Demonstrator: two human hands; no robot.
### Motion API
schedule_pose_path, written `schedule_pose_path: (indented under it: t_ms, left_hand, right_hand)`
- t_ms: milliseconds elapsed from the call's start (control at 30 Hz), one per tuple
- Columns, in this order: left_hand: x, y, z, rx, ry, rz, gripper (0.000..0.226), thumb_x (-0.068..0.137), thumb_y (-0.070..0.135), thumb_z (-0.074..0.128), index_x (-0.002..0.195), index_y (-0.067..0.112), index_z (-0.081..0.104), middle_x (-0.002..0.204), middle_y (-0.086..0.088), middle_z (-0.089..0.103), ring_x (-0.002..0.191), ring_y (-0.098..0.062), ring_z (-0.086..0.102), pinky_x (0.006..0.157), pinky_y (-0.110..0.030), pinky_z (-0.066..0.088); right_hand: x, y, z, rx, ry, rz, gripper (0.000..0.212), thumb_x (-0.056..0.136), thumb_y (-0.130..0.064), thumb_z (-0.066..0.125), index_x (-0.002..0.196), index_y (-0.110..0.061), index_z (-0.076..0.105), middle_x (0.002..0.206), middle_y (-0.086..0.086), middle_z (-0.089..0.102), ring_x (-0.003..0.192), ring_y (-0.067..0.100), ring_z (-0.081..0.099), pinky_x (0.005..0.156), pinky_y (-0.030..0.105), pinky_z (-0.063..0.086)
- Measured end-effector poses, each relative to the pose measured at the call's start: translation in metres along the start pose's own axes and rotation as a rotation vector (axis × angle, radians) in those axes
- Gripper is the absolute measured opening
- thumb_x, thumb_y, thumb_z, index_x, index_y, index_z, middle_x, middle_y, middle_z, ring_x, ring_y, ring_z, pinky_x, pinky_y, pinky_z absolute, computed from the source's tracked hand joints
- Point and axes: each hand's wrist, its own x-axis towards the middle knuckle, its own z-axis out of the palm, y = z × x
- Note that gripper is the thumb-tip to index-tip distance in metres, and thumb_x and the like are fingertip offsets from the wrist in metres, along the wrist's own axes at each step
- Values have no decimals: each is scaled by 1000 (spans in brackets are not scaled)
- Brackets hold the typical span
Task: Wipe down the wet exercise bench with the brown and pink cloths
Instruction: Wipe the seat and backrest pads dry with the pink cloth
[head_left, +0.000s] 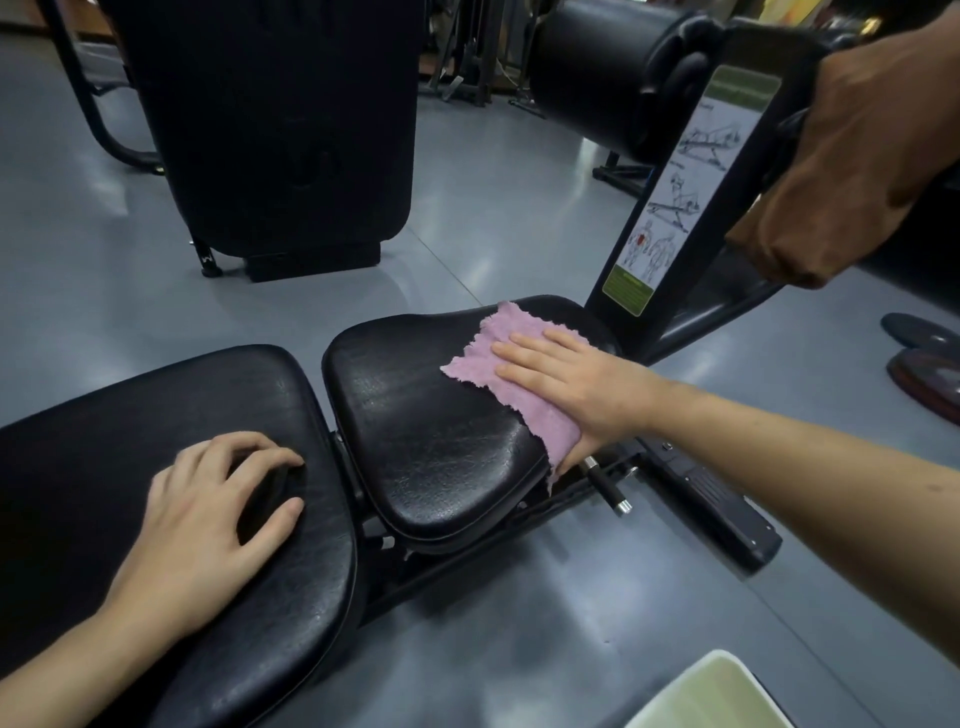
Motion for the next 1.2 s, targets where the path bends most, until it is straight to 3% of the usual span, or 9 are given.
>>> schedule_pose_path:
  t_ms: [200,333,600,733,900,1000,1200]
  left_hand:
    - [-1,2,1,16,4,6,41,87,61,40,119,42,58,123,19,44,121,-20,41,100,-50,35]
    - [0,3,-1,18,2,7,41,88,60,40,120,41,58,123,18,44,122,-18,41,103,-48,34]
    - [-2,3,1,23,13,6,41,87,59,41,120,40,57,123,17,43,123,-17,40,105,-43,31]
    - [-1,2,1,28,18,10,40,88,58,42,120,40,56,123,17,42,123,-17,39,105,-42,32]
    - [-2,2,2,15,26,6,39,87,59,42,119,40,56,122,16,43,123,-17,40,105,-42,32]
    - [-1,3,2,12,26,4,40,87,59,41,119,40,56,123,16,44,123,-17,40,106,-41,32]
    - [-4,2,2,0,31,-2,38,88,59,42,119,42,55,123,18,43,123,-14,39,105,-36,28]
  right_hand:
    - [-4,0,-1,-69,-2,0,140,61,-98,53,160,-5,19,168,16,10,155,35,9,121,57,17]
    - [9,-33,1,-34,17,-76,139,65,-93,54,160,-1,12,167,21,3,155,39,0,122,60,12]
    - [24,-93,0,42,127,-109,129,71,-90,54,158,0,22,167,22,11,154,40,6,122,60,13]
    - [31,-131,-2,56,151,-10,118,78,-84,52,155,1,29,165,23,16,154,41,11,120,61,18]
    - [55,-172,-9,93,75,164,107,77,-70,53,156,-3,28,167,19,15,155,37,10,120,62,19]
    - [71,-174,-17,144,26,197,105,76,-69,46,159,-8,22,169,12,7,156,32,2,122,60,13]
    - [113,-156,-31,229,-102,170,111,77,-68,57,163,-20,4,170,1,-11,155,24,-16,123,54,-4]
